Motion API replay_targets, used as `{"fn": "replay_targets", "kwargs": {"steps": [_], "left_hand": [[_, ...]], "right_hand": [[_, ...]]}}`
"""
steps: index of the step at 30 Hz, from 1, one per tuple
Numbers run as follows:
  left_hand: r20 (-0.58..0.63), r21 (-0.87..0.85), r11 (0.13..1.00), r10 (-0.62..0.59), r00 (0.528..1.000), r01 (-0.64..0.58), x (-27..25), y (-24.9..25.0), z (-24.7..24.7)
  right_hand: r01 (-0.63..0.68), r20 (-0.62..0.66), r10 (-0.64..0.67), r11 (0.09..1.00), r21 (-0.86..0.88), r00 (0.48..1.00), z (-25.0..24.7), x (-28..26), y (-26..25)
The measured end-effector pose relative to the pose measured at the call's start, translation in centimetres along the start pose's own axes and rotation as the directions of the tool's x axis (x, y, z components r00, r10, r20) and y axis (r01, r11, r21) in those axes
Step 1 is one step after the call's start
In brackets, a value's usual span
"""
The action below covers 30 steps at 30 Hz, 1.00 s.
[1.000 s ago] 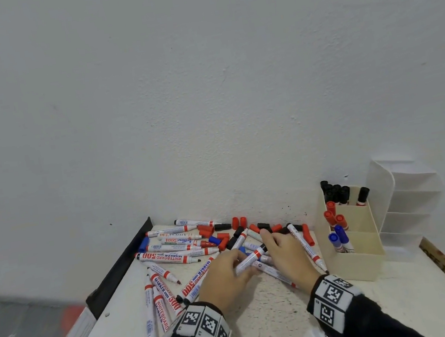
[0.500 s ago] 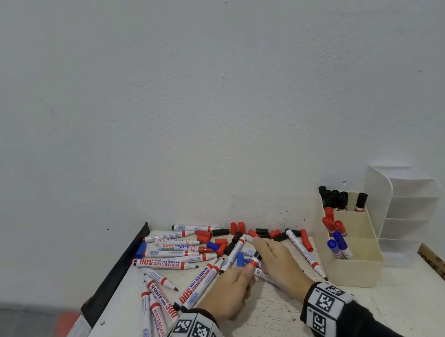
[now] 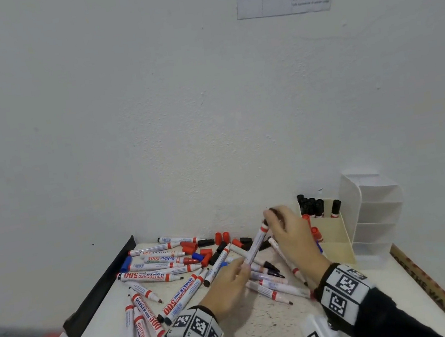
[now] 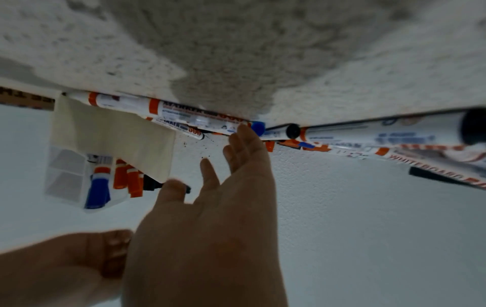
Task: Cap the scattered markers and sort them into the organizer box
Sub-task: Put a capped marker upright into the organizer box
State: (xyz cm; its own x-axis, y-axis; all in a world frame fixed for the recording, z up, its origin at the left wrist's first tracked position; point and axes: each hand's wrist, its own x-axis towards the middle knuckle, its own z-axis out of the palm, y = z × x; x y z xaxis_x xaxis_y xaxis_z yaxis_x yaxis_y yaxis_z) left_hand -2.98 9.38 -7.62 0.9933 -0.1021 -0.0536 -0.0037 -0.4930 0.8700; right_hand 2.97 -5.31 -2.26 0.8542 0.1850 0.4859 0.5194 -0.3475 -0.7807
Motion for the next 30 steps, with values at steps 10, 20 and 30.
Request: {"fn": "replay_targets", "kwargs": {"steps": [10,20,30], "left_hand": [[0.121,0.558,0.825,-0.192,0.974,0.094,3.0,-0.7,2.4],[-0.109,0.527,0.831,-0.142,0.984,0.179,3.6,-0.9,3.4],[-0.202,0.397,0.879,-0.197,0.959,0.264,3.7,-1.5,3.2]], "right_hand": [[-0.032,-0.362,-0.042,0.98,-0.197,0.931,-9.4,5.6,2.5],[-0.073,-0.187,-0.008,0.905,-0.419,0.982,-9.6,5.9,4.3],[-0.229,-0.029,0.27,0.75,-0.621,0.962,-8.6,6.3,5.5]]}}
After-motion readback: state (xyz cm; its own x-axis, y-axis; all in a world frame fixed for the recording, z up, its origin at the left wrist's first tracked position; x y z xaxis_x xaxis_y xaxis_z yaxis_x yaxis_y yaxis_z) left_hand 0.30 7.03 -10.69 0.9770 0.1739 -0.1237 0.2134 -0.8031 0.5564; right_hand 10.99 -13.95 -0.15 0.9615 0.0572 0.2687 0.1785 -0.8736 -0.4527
